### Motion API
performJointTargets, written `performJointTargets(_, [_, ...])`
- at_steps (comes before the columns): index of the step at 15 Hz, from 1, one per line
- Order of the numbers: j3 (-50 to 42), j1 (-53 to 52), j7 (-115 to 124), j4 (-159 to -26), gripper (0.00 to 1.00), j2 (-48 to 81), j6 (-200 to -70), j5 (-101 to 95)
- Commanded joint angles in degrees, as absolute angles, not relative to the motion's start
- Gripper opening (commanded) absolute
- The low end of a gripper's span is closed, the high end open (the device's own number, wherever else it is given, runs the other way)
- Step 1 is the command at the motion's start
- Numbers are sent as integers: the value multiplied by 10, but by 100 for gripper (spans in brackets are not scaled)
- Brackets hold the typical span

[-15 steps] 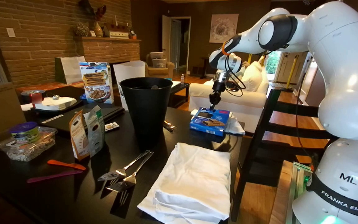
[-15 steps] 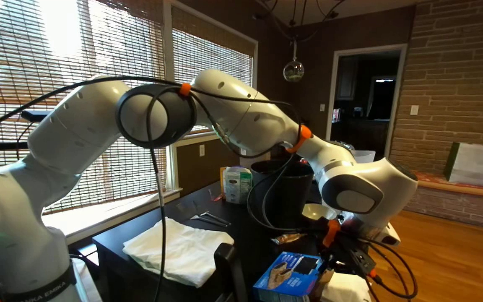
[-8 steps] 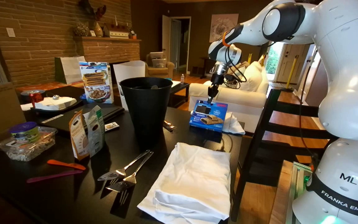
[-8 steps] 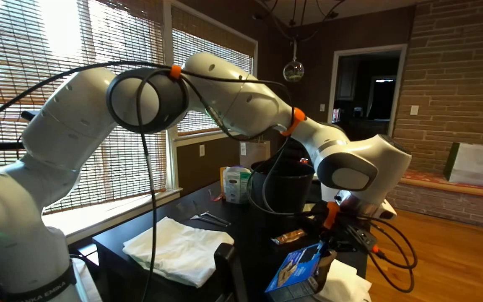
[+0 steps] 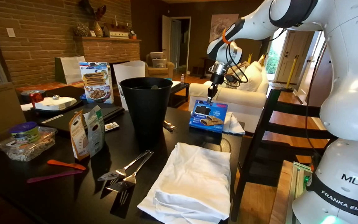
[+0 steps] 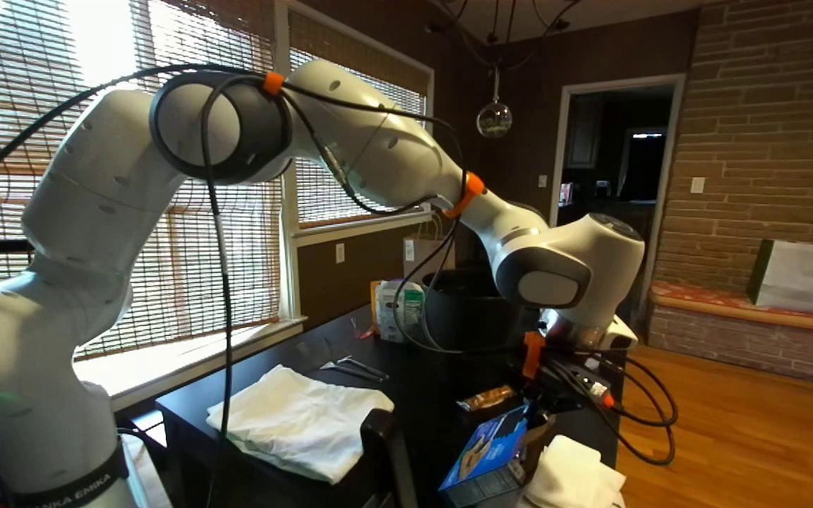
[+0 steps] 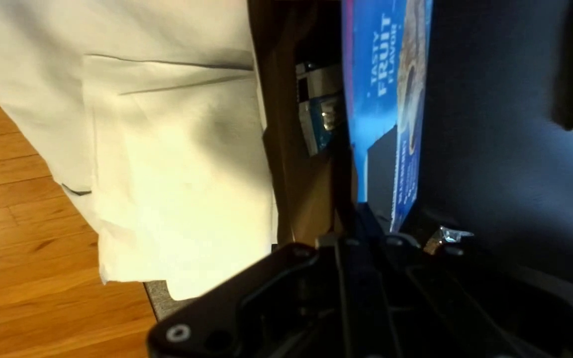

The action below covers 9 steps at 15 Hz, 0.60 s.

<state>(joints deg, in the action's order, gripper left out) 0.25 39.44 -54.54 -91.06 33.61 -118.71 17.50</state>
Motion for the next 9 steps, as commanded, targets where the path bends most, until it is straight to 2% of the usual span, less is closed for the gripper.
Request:
performJointTargets(1, [-15, 368, -567, -1000, 0, 276, -1233, 176])
performJointTargets(9, [-60, 295, -549, -1101, 0, 209, -1359, 140])
